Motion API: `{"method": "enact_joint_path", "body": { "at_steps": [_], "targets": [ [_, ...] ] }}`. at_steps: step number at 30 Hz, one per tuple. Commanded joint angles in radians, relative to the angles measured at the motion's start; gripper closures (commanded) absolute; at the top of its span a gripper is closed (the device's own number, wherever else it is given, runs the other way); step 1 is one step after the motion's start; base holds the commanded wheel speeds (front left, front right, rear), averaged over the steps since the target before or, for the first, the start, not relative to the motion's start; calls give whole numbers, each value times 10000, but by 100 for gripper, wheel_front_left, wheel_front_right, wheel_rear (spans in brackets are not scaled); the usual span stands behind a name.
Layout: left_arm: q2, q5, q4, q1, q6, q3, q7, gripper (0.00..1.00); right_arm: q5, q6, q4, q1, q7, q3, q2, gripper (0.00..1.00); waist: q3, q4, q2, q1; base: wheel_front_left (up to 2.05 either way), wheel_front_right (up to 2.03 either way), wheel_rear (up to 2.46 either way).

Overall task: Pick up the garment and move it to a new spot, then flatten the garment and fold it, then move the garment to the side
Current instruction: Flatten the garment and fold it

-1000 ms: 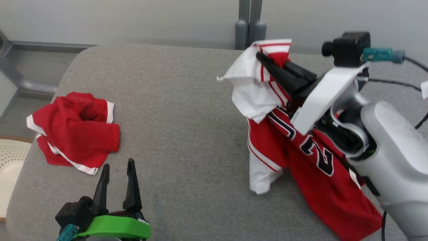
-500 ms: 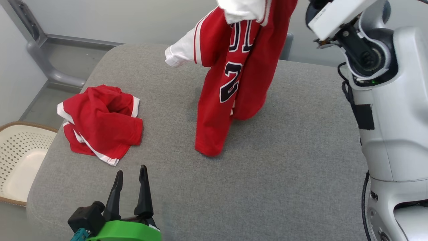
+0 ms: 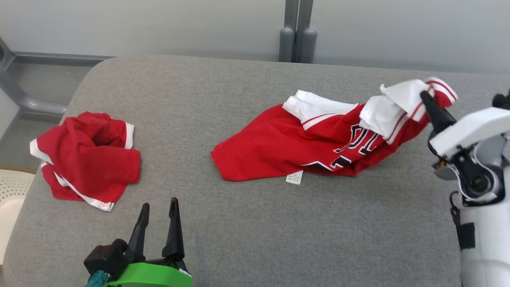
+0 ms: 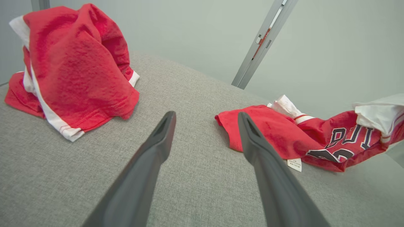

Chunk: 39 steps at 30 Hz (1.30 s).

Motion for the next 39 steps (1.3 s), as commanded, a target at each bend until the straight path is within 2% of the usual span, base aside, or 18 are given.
{"method": "enact_joint_path", "body": {
  "at_steps": [1, 6, 9, 13, 14, 15, 16, 17, 18, 19, 24, 29, 33, 39],
  "targets": [
    [32, 88, -2, -131, -37, 92, -3, 0, 87, 6, -202, 549, 71, -338, -121, 100, 247, -336, 0, 0, 0, 0, 0],
    [33, 234, 22, -232, -117, 227, -3, 0, 547, 7, -673, 2254, 370, -804, -217, 100, 451, -720, 0, 0, 0, 0, 0],
    [33, 317, 51, -323, -159, 259, -3, 0, 685, 6, -706, 3183, 309, -439, -453, 100, 522, -979, 0, 0, 0, 0, 0],
    [32, 445, 108, -429, -214, 307, -3, 0, 561, 6, -236, 3664, -169, 197, -759, 100, 562, -1345, 0, 0, 0, 0, 0],
    [33, 451, 125, -443, -223, 325, -1, 0, 546, 6, -59, 3706, -327, 322, -790, 91, 541, -1420, 0, 0, 0, 0, 0],
    [33, 498, 156, -455, -249, 336, -3, 0, 500, 4, 160, 3741, -547, 455, -881, 75, 511, -1479, 0, 0, 0, 0, 0],
    [33, 512, 185, -464, -254, 349, -1, 0, 451, 4, 271, 3763, -711, 654, -992, 71, 470, -1522, 0, 0, 0, 0, 0],
    [32, 545, 201, -472, -257, 378, -1, 0, 445, 4, 457, 3821, -897, 887, -1105, 51, 409, -1582, 0, 0, 0, 0, 0],
    [35, 576, 214, -458, -257, 406, -1, 0, 360, 4, 617, 3879, -1082, 1022, -1229, 11, 357, -1624, 0, 0, 0, 0, 0],
    [33, 584, 234, -419, -269, 423, -1, 0, 163, 4, 769, 3919, -1380, 1192, -1463, 0, 277, -1663, 0, 0, 0, 0, 0],
    [33, 637, 301, -69, -288, 474, -1, 0, -412, 6, 1121, 4148, -3055, 1676, -2167, 0, -140, -1790, 0, 0, 0, 0, 0],
    [33, 667, 273, 244, -265, 568, -1, 0, -1594, 4, 744, 4613, -4813, 2180, -2733, 0, -526, -1913, 0, 0, 0, 0, 0],
    [33, 696, 201, 434, -254, 607, -1, 0, -2074, 6, 308, 5117, -5310, 2516, -2323, 0, -701, -1938, 0, 0, 0, 0, 0],
    [33, 722, 124, 503, -260, 605, -3, 0, -1583, 4, -227, 5731, -4648, 3298, -1016, 0, -669, -1830, 0, 0, 0, 0, 0]
  ]
}}
